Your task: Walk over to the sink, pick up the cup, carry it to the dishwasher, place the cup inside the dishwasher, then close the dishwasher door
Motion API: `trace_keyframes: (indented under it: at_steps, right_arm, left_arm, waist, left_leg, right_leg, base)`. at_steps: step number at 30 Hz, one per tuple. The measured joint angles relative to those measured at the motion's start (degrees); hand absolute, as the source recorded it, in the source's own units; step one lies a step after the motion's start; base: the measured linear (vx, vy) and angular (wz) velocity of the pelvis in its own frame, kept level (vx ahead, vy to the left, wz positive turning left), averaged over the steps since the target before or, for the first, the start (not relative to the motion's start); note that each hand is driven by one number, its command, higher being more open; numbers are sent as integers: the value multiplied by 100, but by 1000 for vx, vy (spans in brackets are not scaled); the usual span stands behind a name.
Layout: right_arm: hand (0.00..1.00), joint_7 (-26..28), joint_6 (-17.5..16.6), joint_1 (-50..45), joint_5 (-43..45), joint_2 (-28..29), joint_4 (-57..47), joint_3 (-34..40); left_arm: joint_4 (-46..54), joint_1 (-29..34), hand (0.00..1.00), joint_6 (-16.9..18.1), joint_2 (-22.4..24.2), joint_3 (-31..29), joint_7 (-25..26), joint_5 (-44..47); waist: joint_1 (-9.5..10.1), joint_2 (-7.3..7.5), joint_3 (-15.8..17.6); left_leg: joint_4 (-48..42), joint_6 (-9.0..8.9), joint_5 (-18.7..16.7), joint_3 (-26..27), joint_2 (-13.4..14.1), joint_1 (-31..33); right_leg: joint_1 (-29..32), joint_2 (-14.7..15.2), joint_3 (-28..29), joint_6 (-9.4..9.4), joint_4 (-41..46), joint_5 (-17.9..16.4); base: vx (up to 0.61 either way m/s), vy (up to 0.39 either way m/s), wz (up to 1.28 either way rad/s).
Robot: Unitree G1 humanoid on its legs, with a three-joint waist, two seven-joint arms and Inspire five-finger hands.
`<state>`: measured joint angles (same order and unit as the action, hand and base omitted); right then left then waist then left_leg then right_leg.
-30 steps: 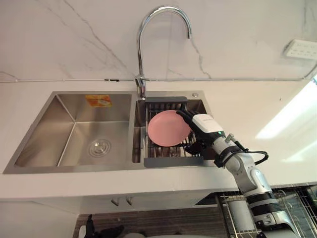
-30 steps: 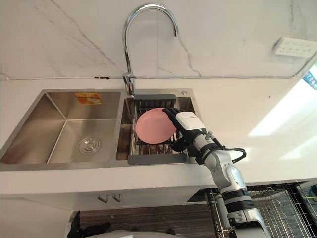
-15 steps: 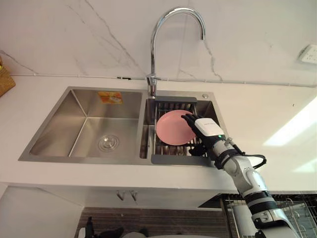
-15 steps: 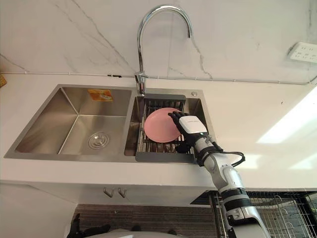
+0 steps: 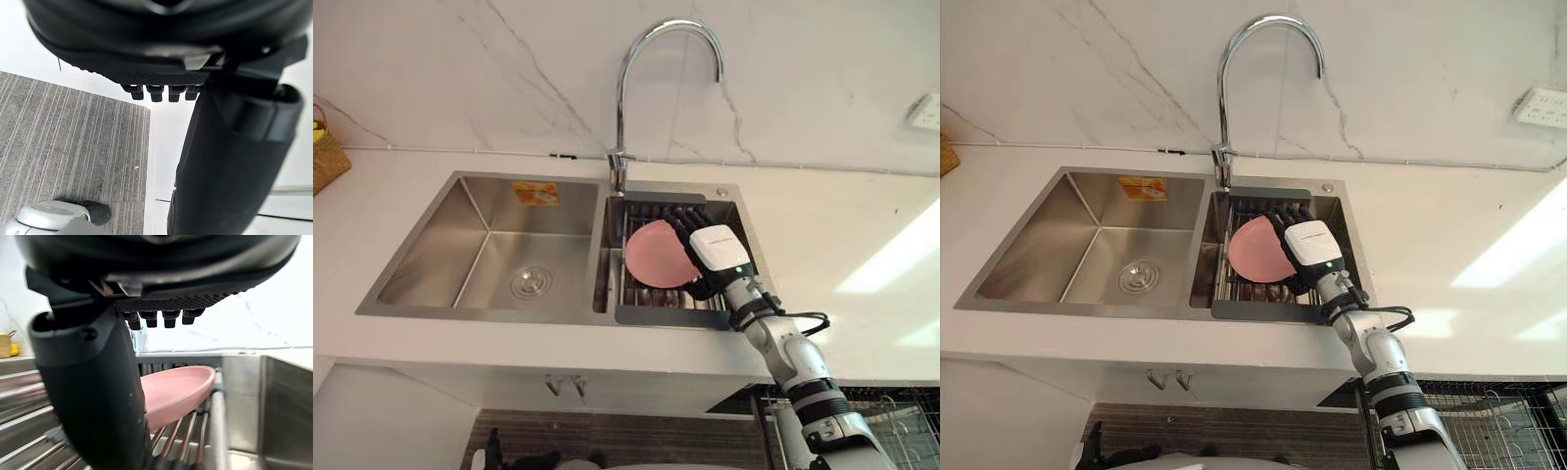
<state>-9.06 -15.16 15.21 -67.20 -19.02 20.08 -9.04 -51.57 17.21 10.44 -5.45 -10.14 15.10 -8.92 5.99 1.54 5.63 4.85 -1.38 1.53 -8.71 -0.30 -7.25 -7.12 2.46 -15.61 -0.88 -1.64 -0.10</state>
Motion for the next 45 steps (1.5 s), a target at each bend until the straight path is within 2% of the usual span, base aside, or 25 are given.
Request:
trace_keyframes:
  at_steps: [5, 9, 15, 20, 28, 31, 35, 38, 45]
  right_arm:
    - [0, 37, -9, 118, -22, 5, 267, -162]
    - [0, 368, -5, 235, -43, -84, 491, -374]
    - [0, 354, 103, 429, -49, -67, 737, -550]
    - [0, 54, 271, 465, -49, -80, 859, -554]
    - [0, -255, 257, 451, -29, -81, 811, -553]
    - [0, -673, 290, 435, 24, -81, 678, -490]
    - [0, -1251, 395, 458, 311, -135, -45, 30]
    - [0, -1540, 434, 513, 491, -196, -353, 220]
    - [0, -1716, 527, 562, 662, -264, -378, 253]
  left_arm:
    - [1, 15, 100, -16, -1, 48, -1, 5]
    - [2, 18, 100, -37, -13, 48, -7, 60]
    - [17, -4, 100, -73, -13, 53, -16, 97]
    - [18, -8, 100, -135, -15, 53, -12, 100]
    - [19, -1, 100, -127, -14, 48, 10, 102]
    - [18, -2, 100, -103, -9, 47, 30, 101]
    - [19, 7, 100, -9, -10, 37, 119, 102]
    - [19, 29, 100, 2, -9, 39, 124, 102]
    - [145, 15, 100, 82, -2, 46, 130, 102]
  waist:
    - [46, 21, -21]
    - [77, 53, -42]
    - [100, 74, -55]
    - [93, 81, -59]
    - [59, 61, -43]
    - [4, 17, -12]
    - [-21, -78, 48]
    - [-27, -88, 54]
    - [-51, -90, 55]
  left_leg:
    - [22, -3, 3, -4, -17, 0]
    - [27, 7, 14, -3, -37, 2]
    - [33, 36, 40, -1, -60, 10]
    - [34, 34, 54, 25, -63, 27]
    - [33, 33, 56, 144, -57, 61]
    - [33, 34, 55, 166, -60, 67]
    - [30, 46, 41, 217, -52, 66]
    - [7, 65, 46, 349, -35, 59]
    - [3, 67, 15, 500, -25, 34]
  right_leg:
    - [-12, 22, -27, -12, 0, -8]
    - [-22, 45, -52, -24, 1, -14]
    - [-24, 69, -76, -33, 1, -12]
    - [-24, 79, -104, -44, 0, -6]
    - [15, 77, -29, -62, -43, 30]
    - [29, 79, -2, -70, -49, 39]
    - [42, 68, 49, -68, -64, 43]
    - [77, 51, 153, -62, -69, 49]
    - [94, 38, 276, -71, -69, 57]
  base:
    - [-7, 2, 1]
    - [-12, 4, 2]
    - [-9, 2, 2]
    - [-8, 2, 3]
    - [-6, 4, -4]
    - [-12, 9, -4]
    - [4, 1, -4]
    - [19, 3, -16]
    - [-10, -2, -8]
